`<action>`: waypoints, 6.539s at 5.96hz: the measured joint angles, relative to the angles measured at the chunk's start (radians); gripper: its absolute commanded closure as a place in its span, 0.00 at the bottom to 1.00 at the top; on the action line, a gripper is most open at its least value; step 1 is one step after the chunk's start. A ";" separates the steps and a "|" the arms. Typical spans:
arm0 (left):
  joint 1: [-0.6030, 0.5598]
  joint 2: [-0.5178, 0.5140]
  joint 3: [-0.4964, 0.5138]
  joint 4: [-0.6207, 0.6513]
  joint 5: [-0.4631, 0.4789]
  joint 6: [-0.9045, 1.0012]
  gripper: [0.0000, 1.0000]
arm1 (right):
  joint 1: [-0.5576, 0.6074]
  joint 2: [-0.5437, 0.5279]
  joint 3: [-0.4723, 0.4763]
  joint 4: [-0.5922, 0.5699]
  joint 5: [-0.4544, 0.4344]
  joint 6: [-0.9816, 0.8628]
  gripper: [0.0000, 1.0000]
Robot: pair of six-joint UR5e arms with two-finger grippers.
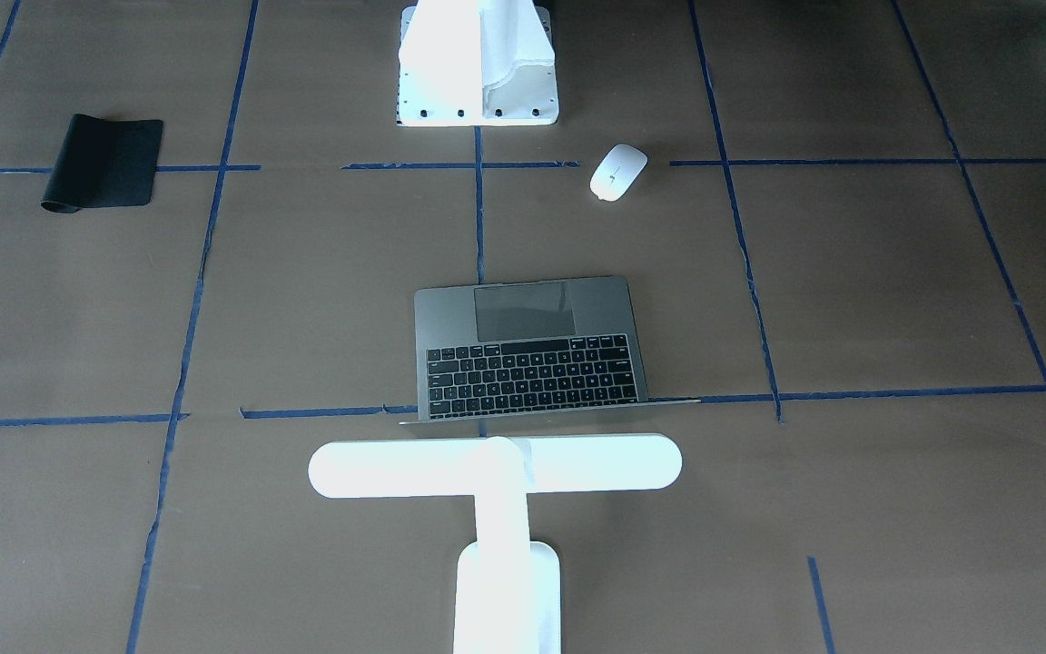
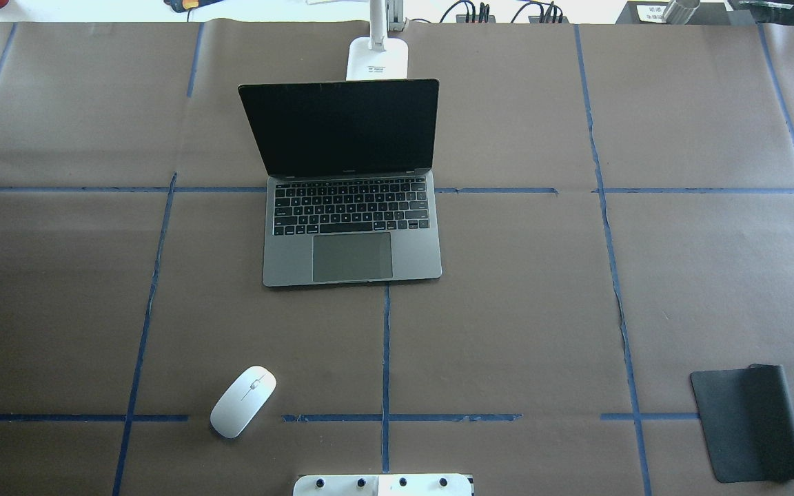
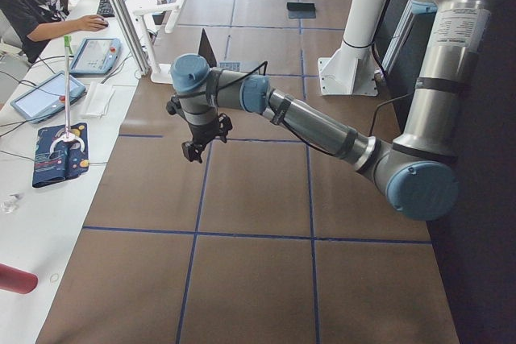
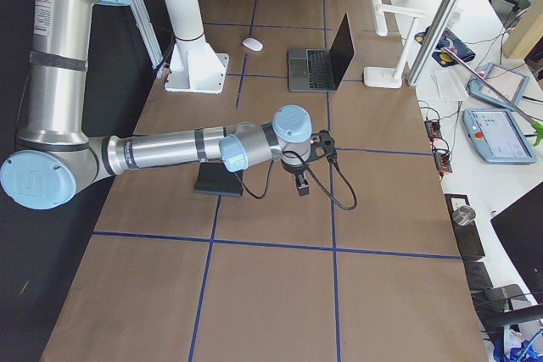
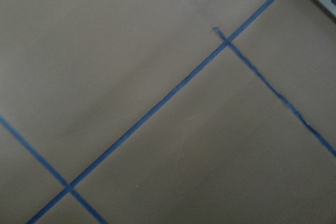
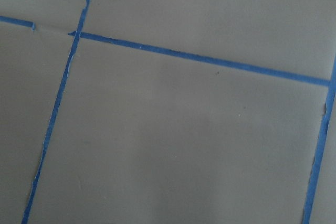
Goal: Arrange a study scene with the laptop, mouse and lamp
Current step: 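Withdraw the left gripper away from the laptop, then grasp the edge of the black mouse pad with the right gripper, then drag the black mouse pad with the right gripper beside the laptop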
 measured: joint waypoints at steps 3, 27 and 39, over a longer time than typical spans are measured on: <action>-0.125 0.168 0.014 -0.002 0.013 -0.038 0.00 | -0.188 -0.222 0.041 0.371 -0.084 0.467 0.01; -0.132 0.177 -0.032 -0.003 0.007 -0.185 0.00 | -0.577 0.740 -0.236 0.001 -0.350 0.978 1.00; -0.132 0.185 -0.080 -0.001 0.008 -0.196 0.00 | -0.643 0.712 -0.331 0.074 -0.406 0.860 0.37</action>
